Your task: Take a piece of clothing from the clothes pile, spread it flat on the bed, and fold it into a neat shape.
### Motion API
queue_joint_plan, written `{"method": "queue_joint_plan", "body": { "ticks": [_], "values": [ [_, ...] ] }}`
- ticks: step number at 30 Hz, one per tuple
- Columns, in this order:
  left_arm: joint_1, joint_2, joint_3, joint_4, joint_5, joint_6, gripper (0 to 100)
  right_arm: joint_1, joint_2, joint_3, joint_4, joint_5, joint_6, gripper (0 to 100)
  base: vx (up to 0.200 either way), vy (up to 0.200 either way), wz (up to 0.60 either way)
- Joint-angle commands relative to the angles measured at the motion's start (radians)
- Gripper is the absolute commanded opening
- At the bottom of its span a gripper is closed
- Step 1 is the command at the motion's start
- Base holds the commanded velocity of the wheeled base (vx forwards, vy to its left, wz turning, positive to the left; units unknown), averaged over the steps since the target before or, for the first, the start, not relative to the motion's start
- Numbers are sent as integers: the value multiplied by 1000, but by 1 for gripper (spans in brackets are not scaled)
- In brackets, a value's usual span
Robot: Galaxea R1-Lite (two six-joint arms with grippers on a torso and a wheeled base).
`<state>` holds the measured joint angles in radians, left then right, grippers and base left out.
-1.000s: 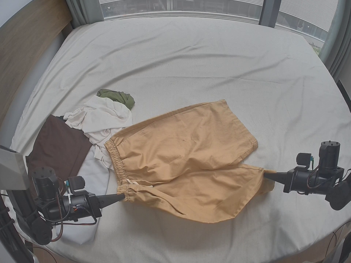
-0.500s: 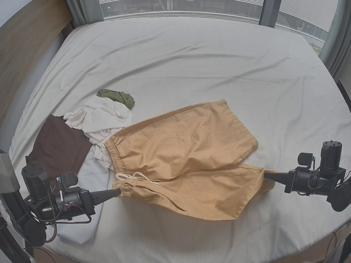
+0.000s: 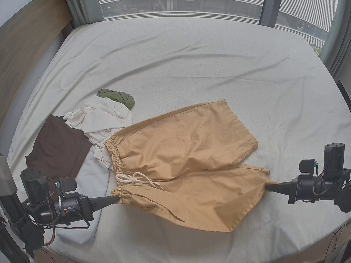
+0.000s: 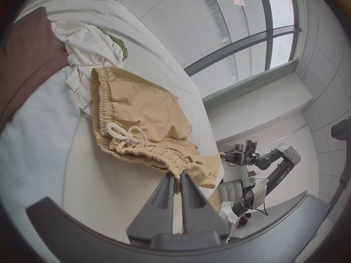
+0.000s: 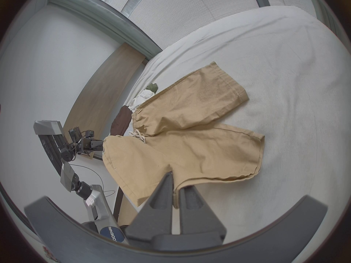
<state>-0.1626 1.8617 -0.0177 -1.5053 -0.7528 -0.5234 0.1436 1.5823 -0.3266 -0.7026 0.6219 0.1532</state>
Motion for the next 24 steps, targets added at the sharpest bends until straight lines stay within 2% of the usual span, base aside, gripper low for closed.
{"method": "queue_joint_plan", "body": {
  "ticks": [1, 9, 12, 18, 24],
  "values": [
    [3, 1, -4, -9, 3, 0, 0, -10, -19, -29, -3, 5, 8, 0, 0, 0, 0],
    [9, 1, -39, -35, 12, -1, 0, -16, -15, -91, -6, 2, 68, 0, 0, 0, 0],
    [9, -1, -68, -41, 20, 0, 0, -18, -10, -120, -41, -1, 78, 0, 0, 0, 0],
    [0, 2, -84, -42, 59, 0, 0, -15, 38, -161, -152, -7, 167, 0, 0, 0, 0],
    [8, -4, -77, -42, 59, 5, 0, -18, 120, -221, -210, -27, 172, 0, 0, 0, 0]
  ]
}}
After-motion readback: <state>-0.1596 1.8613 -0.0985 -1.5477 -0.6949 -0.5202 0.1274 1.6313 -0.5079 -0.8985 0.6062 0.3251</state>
